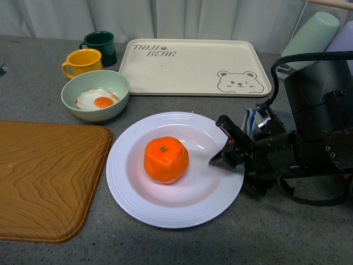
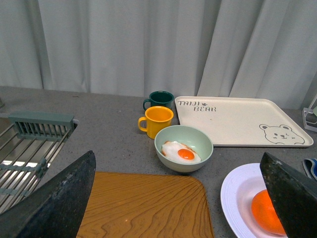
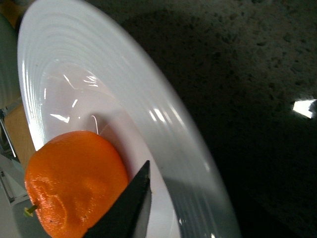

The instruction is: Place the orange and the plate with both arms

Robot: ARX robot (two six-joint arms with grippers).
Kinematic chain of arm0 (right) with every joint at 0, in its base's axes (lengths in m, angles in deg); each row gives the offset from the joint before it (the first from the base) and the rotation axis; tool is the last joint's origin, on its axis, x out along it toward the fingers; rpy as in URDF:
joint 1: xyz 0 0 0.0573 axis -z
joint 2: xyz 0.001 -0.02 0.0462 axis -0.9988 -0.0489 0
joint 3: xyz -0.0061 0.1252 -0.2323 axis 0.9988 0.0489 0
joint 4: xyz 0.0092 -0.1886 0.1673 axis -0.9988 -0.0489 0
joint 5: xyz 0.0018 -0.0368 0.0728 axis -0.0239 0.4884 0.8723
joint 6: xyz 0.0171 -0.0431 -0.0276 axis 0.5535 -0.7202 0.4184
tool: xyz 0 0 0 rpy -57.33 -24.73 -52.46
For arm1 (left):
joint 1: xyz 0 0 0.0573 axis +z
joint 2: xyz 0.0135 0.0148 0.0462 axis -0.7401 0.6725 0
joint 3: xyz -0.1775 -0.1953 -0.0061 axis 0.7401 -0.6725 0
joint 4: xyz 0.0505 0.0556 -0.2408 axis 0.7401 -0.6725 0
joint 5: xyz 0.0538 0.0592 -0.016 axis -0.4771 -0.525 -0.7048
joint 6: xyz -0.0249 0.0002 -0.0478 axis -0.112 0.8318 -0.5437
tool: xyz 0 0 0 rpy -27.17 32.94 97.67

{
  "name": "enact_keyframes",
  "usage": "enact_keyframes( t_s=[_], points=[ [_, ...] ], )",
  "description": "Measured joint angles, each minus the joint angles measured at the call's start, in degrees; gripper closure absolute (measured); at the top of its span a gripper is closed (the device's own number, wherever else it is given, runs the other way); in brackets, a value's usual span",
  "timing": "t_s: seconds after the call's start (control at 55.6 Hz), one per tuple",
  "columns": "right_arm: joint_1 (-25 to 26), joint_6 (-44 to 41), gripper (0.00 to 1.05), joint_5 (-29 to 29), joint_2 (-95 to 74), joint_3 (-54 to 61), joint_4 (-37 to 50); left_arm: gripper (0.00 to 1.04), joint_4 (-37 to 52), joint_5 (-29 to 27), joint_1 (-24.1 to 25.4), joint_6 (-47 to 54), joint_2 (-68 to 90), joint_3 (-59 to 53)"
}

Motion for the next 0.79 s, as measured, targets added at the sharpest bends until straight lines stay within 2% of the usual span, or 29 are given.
enact_keyframes(
  t_s=[0.108,0.198,0.45,0.63,0.792],
  points=[
    [-0.04,-1.22,0.93,0.85,0.09,0.00,0.17,0.07,0.00,0.00,0.00,0.00,0.00,0.00],
    [-0.46,-1.81,1.01,1.75,1.11,-0.02,1.36,0.07,0.00,0.00,0.00,0.00,0.00,0.00],
    [-0.70,0.20,1.01,1.05,1.18,3.56,12.33,0.07,0.00,0.00,0.00,0.00,0.00,0.00],
    [0.87,3.17,1.01,1.90,1.77,4.39,20.11,0.07,0.00,0.00,0.00,0.00,0.00,0.00],
    [2.43,5.09,1.01,2.84,3.17,1.75,20.50,0.07,0.00,0.00,0.00,0.00,0.00,0.00]
  ],
)
